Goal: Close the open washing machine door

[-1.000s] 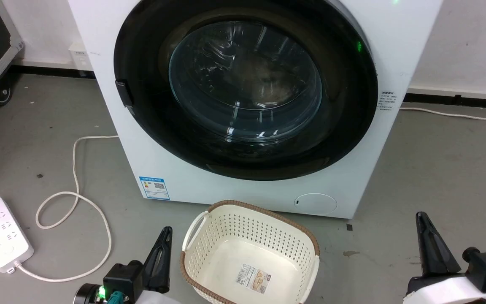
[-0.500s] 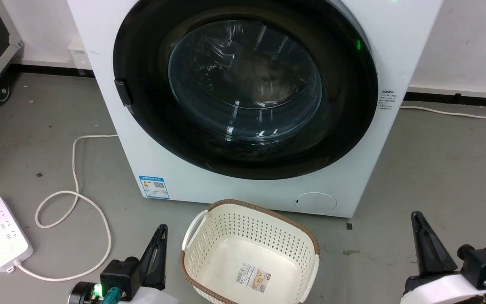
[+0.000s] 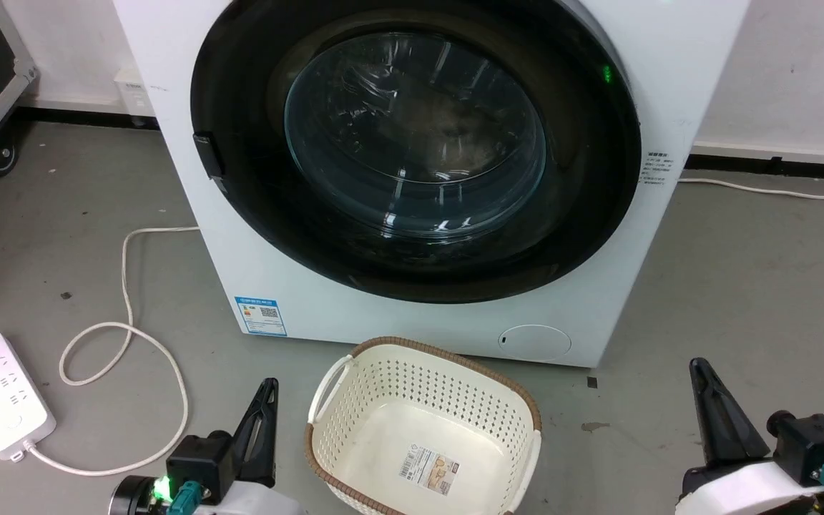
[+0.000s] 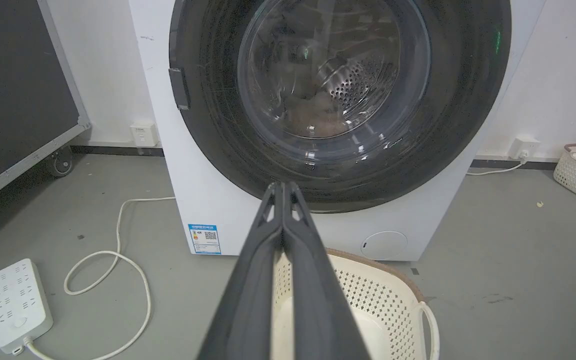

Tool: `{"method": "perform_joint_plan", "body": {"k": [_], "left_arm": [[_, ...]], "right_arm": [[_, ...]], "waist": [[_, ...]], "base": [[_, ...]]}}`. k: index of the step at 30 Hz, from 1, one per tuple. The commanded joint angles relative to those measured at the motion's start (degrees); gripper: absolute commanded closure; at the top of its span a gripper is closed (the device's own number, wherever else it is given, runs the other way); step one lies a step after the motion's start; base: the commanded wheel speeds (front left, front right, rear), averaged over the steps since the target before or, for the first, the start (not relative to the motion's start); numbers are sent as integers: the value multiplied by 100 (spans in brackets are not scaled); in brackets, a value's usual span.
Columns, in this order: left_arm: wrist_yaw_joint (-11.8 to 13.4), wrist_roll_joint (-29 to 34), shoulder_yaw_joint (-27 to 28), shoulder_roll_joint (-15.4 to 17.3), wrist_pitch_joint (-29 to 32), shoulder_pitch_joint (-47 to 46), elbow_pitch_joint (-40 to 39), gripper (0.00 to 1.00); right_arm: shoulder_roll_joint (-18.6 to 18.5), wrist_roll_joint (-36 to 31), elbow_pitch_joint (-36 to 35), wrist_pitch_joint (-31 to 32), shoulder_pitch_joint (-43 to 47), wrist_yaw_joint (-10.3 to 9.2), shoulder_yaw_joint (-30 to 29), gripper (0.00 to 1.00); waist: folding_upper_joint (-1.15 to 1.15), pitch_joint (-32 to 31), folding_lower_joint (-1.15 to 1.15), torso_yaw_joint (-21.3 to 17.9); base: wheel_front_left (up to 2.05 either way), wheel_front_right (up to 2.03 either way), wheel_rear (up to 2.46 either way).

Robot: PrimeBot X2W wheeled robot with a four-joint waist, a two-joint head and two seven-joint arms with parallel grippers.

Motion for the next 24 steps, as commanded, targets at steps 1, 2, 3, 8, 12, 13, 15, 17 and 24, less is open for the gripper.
{"method": "perform_joint_plan", "body": {"k": [1, 2, 3, 8, 12, 13, 15, 17, 24], "left_arm": [[37, 64, 28, 1, 37, -46, -46, 100], [40, 70, 33, 1, 49, -47, -53, 100], [43, 75, 38, 1, 60, -48, -60, 100], [58, 101, 65, 2, 119, -54, -95, 100], [75, 133, 97, 2, 189, -60, -137, 100], [78, 139, 102, 2, 201, -61, -144, 100], [84, 149, 113, 2, 224, -64, -158, 100], [90, 160, 124, 2, 248, -66, -173, 100], [111, 197, 161, 2, 330, -74, -222, 100]], "right_arm": [[26, -51, -50, 41, -29, -1, 19, 100], [27, -57, -56, 53, -30, -1, 22, 100], [28, -63, -61, 64, -31, -2, 25, 100], [31, -94, -89, 123, -34, -2, 42, 100], [36, -130, -122, 193, -39, -2, 61, 100], [36, -136, -128, 205, -40, -2, 64, 100], [38, -148, -139, 228, -41, -2, 71, 100], [39, -160, -150, 252, -43, -2, 77, 100], [44, -202, -189, 334, -48, -2, 100, 100]], "waist": [[0, 2, 0, 0], [0, 3, 0, -1], [0, 4, 0, -1], [0, 10, 0, -2], [0, 17, 0, -4], [0, 18, 0, -4], [0, 20, 0, -5], [0, 22, 0, -5], [0, 30, 0, -7]], "base": [[0, 0, 0], [0, 0, 0], [0, 0, 0], [0, 0, 0], [0, 0, 0], [0, 0, 0], [0, 0, 0], [0, 0, 0], [0, 0, 0]]}}
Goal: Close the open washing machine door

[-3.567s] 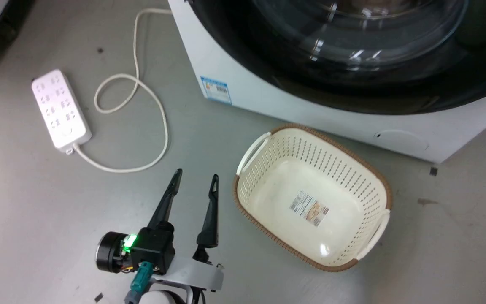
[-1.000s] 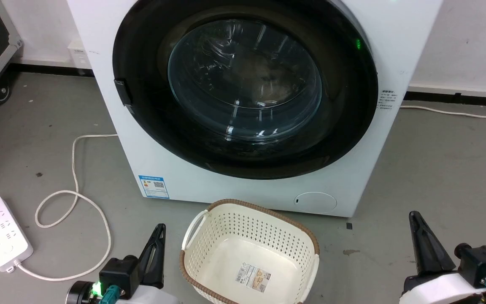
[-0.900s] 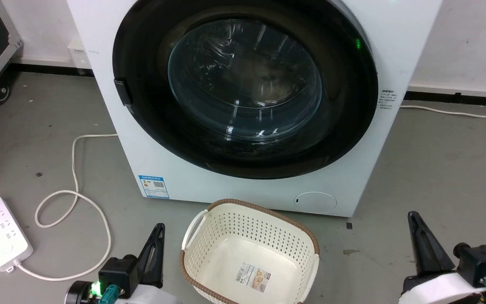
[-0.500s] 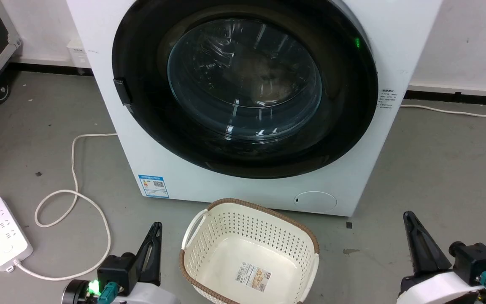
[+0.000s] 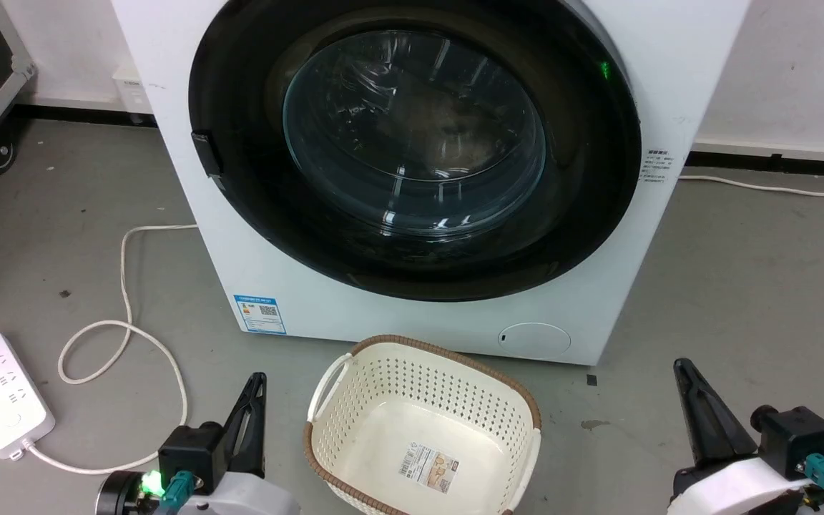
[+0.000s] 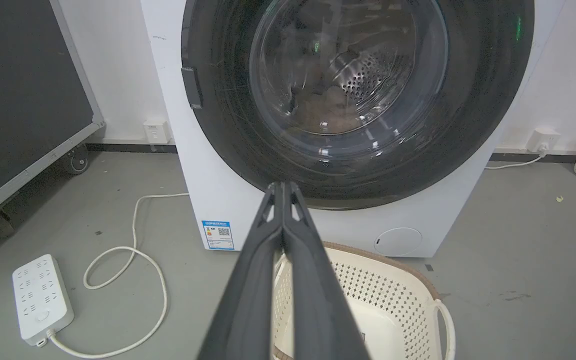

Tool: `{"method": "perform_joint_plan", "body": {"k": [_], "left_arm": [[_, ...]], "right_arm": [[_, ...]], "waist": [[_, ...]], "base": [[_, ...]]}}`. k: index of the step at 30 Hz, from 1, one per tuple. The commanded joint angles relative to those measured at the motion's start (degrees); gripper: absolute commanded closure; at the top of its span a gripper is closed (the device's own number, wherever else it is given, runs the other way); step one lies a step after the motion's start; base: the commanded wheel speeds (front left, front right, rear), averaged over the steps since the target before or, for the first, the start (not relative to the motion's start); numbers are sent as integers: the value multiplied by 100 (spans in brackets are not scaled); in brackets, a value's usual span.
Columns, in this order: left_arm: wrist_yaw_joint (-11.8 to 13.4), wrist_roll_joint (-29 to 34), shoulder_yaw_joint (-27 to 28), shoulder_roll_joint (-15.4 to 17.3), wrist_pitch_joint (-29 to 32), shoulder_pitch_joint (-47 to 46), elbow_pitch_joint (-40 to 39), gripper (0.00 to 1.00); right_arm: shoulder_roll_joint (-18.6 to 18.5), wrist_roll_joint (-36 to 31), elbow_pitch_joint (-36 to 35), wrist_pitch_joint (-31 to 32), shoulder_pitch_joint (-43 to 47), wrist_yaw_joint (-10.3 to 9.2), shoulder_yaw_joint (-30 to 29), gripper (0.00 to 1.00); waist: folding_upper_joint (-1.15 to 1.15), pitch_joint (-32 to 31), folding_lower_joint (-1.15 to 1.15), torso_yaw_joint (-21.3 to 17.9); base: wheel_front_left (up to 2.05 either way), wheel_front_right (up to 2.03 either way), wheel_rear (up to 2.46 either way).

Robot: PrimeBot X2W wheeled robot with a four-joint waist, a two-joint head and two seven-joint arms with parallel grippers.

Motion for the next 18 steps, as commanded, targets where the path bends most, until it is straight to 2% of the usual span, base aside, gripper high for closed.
{"method": "perform_joint_plan", "body": {"k": [1, 18], "left_arm": [[28, 52, 19, 2, 36, -58, -46, 100], [84, 153, 121, 3, 259, -79, -180, 100]], "right_arm": [[30, -56, -50, 34, -45, -2, 13, 100], [44, -171, -155, 257, -60, -3, 74, 100]], "waist": [[0, 2, 0, 0], [0, 24, 0, -6]], "base": [[0, 0, 0], [0, 0, 0]]}}
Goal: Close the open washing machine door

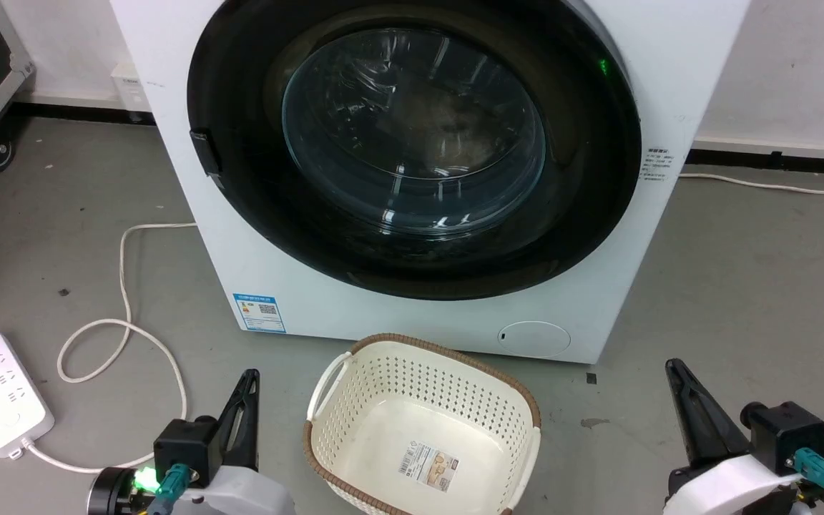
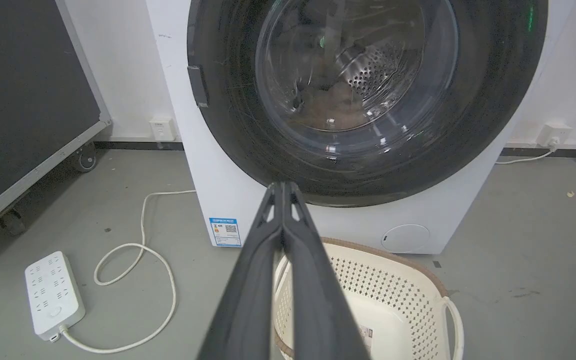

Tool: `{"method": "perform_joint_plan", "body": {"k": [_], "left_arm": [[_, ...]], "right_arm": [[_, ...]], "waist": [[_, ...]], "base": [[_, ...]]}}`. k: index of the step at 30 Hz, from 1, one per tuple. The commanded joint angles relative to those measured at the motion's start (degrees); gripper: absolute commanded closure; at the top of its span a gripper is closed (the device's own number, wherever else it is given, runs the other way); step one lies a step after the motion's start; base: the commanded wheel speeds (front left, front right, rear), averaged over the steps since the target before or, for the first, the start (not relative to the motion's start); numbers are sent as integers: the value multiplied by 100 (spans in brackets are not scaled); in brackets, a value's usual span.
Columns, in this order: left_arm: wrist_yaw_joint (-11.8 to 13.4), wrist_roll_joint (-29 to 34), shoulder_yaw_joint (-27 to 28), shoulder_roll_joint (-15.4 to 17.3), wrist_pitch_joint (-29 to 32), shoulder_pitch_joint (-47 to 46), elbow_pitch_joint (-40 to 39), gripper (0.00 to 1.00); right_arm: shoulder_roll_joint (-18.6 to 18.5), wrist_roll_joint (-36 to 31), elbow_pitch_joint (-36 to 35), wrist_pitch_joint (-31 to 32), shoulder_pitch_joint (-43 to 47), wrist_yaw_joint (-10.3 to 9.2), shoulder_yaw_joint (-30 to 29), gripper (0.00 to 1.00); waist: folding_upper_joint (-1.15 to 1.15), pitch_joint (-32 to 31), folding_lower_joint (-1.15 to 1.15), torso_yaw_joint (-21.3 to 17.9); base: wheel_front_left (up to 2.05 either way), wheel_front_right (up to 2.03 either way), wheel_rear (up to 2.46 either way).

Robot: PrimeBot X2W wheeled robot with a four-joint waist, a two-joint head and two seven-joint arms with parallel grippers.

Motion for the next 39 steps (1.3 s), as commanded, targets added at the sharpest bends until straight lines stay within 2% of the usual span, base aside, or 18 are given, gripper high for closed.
{"method": "perform_joint_plan", "body": {"k": [1, 39], "left_arm": [[35, 58, 36, 3, 36, -74, -44, 100], [142, 252, 230, 4, 463, -115, -300, 100]], "right_arm": [[36, -58, -63, 34, -56, -3, 19, 100], [61, -279, -265, 462, -84, -4, 137, 100]], "waist": [[0, 2, 1, 0], [0, 44, 0, -10]], "base": [[0, 0, 0], [0, 0, 0]]}}
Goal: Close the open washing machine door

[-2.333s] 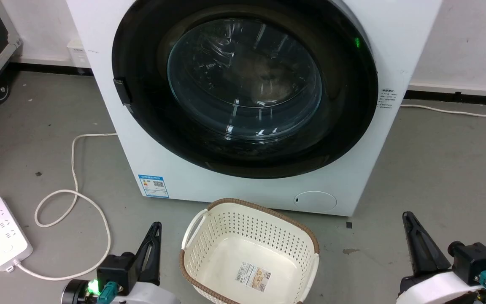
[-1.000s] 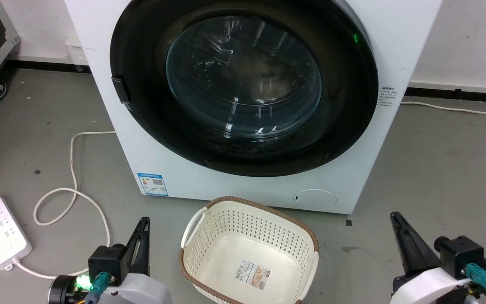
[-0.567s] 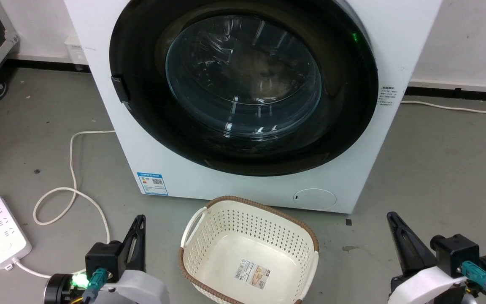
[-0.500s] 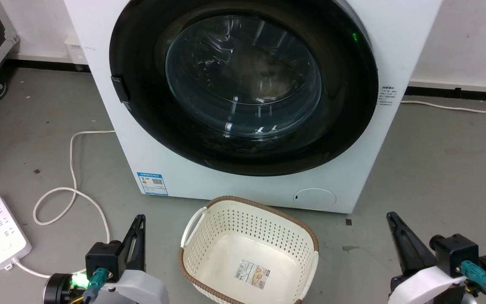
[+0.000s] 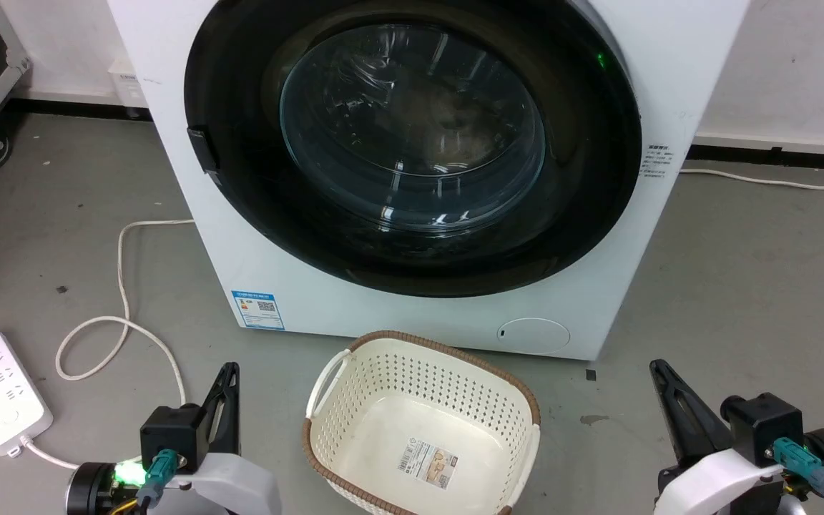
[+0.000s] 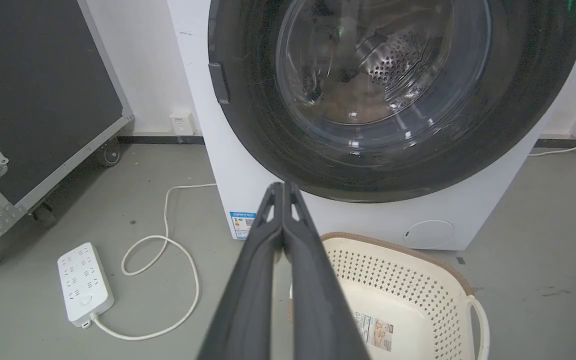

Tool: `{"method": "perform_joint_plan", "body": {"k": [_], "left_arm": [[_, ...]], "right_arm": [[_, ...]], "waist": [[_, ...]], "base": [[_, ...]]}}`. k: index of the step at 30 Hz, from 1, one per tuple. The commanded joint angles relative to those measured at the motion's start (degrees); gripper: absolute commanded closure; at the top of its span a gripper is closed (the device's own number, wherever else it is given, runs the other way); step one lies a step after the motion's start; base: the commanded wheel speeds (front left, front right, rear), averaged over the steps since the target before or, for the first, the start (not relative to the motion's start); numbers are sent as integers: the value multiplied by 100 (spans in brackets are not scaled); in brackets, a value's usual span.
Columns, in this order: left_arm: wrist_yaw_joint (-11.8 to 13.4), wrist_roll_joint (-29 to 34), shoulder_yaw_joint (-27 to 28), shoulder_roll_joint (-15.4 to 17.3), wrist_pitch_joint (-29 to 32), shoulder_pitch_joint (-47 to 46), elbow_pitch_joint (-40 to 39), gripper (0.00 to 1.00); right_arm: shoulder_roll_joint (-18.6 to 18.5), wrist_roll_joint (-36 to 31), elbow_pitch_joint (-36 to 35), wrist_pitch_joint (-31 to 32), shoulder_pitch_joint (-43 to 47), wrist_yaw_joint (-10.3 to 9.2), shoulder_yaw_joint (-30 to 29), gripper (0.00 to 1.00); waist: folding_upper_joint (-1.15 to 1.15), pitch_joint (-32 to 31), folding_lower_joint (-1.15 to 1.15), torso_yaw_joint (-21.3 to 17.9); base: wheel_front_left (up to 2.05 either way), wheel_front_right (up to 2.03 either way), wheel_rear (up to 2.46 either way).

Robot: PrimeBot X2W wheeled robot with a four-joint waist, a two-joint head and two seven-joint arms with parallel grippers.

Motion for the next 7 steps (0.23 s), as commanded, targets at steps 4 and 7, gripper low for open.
{"method": "perform_joint_plan", "body": {"k": [4, 7], "left_arm": [[16, 47, 23, 4, 16, -88, -37, 100], [16, 47, 23, 4, 16, -88, -37, 100]], "right_arm": [[32, -43, -46, 7, -78, -4, 6, 100], [32, -43, -46, 7, -78, -4, 6, 100]], "waist": [[0, 0, 0, 0], [0, 0, 0, 0]], "base": [[0, 0, 0], [0, 0, 0]]}}
